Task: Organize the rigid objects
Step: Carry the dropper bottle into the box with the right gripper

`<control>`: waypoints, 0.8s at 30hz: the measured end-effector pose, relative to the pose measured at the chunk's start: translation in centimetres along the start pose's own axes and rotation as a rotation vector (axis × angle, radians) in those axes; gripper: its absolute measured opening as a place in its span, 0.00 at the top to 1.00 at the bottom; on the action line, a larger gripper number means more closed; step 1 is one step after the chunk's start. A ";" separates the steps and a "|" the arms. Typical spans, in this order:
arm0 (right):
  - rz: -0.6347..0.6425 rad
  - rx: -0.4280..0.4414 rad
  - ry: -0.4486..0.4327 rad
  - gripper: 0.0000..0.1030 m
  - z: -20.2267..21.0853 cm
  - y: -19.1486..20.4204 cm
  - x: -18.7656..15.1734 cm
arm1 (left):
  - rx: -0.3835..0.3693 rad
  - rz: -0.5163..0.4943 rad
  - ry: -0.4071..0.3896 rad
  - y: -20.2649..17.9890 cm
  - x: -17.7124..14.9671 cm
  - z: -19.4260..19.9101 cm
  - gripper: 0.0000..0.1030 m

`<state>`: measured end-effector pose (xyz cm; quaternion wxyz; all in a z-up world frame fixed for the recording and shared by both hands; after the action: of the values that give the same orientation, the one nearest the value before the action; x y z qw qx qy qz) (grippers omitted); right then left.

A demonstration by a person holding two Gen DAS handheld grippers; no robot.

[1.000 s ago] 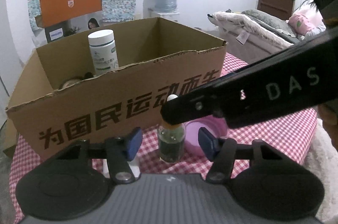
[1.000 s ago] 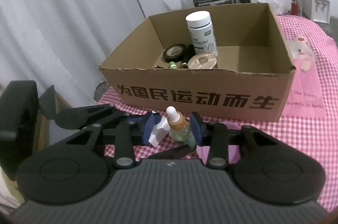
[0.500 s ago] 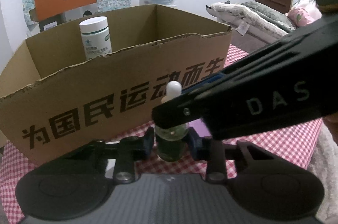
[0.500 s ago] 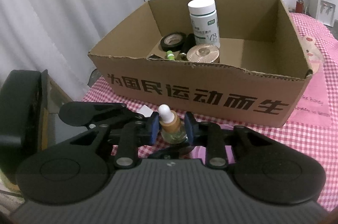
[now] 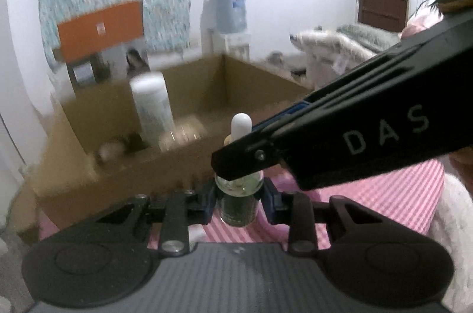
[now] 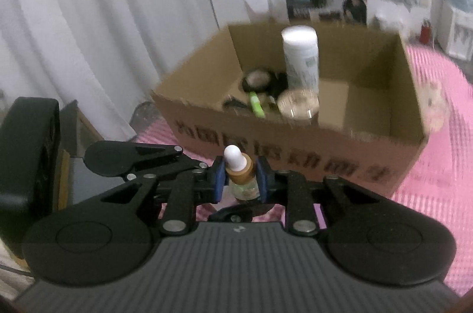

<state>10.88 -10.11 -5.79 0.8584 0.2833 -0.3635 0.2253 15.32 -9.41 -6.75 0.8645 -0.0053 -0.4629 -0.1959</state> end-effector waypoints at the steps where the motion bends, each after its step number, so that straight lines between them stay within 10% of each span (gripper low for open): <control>1: 0.018 0.005 -0.016 0.80 0.6 0.5 0.9 | 0.010 -0.006 -0.021 0.3 1.0 0.7 0.68; 10: 0.081 0.029 -0.092 0.80 3.7 -0.3 10.1 | 0.036 -0.012 -0.085 2.5 10.0 0.1 0.68; 24: -0.116 -0.016 0.027 0.80 -1.9 -15.2 16.8 | -0.070 0.101 0.136 2.9 15.1 -15.1 0.68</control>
<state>31.48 -17.09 0.81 0.8772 0.2938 -0.3367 0.1759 35.81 -14.65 -2.81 0.9020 -0.0458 -0.3951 -0.1679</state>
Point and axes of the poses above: each gripper's, at about its wrist camera, not at the fingertips, and z roughly against the way its jaws point, y to its left, x to its top, the point moved 10 cm from there along -z, roughly the way its jaws point, and after that the axes turned 9 degrees about x, right-handed, at the moved point
